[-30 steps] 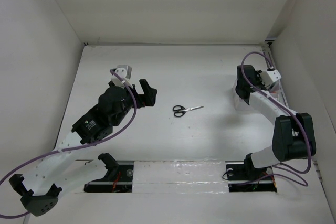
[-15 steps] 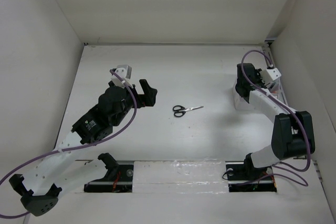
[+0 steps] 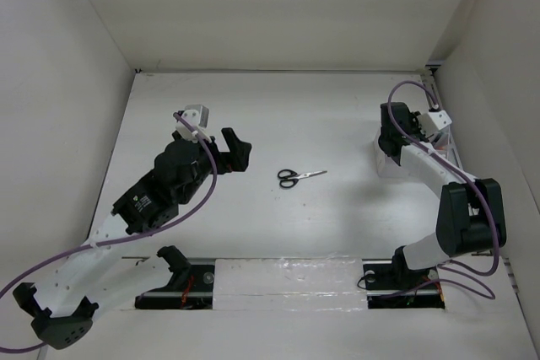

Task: Sort the stationery into containers
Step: Place the stapler in the storage box.

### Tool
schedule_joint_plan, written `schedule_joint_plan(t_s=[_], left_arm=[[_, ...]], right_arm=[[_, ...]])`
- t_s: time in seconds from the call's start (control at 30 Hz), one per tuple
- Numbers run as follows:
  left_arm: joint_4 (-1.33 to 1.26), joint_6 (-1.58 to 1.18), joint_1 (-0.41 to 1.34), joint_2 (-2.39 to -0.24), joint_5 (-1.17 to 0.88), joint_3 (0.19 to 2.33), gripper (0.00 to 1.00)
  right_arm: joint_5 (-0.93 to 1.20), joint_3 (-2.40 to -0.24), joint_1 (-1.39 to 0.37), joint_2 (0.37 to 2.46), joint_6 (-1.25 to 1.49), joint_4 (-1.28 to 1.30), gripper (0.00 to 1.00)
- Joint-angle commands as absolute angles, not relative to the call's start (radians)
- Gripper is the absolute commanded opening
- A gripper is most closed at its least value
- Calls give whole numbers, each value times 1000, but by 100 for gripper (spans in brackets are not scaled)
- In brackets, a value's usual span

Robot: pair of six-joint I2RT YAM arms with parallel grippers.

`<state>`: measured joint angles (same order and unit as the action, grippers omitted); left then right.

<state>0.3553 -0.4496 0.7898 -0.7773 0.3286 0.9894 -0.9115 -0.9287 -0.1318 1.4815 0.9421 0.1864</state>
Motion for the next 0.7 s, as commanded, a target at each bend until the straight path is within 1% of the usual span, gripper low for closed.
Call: schedule_joint_plan(t_s=[0.0,0.03,0.1,0.27,0.3,0.33,0.43,0.57,0.67], left_arm=[[318,-436,788,-762,327,985,100],[318,-436,788,-762,327,985,100],[318,-436,788,-762,327,985,100],[318,-436,788,-762,327,985,100],[318,-436,788,-762,327,985,100],[318,-436,788,-762,318,985,100],[318,-436,788,-762,318,976,100],[318,-426,788,-762,318,976,100],[308,-426,788,-753,308,966,100]], right_arm=[[-925,-966,-135,1463,966,173,17],[-925,-957,-135,1463,966,173,23],[-925,-957,-135,1463,966,173,28],[-925,-966,-144,1463,966,192,37],[-925,-966,-144,1463,966,192,41],[-925,-966,-144,1463,966,192,46],[-925,-966,-153,1463,966,202,55],[-925,-966,-163,1463,976,202,62],[-925,-966,-173,1454,976,202,65]])
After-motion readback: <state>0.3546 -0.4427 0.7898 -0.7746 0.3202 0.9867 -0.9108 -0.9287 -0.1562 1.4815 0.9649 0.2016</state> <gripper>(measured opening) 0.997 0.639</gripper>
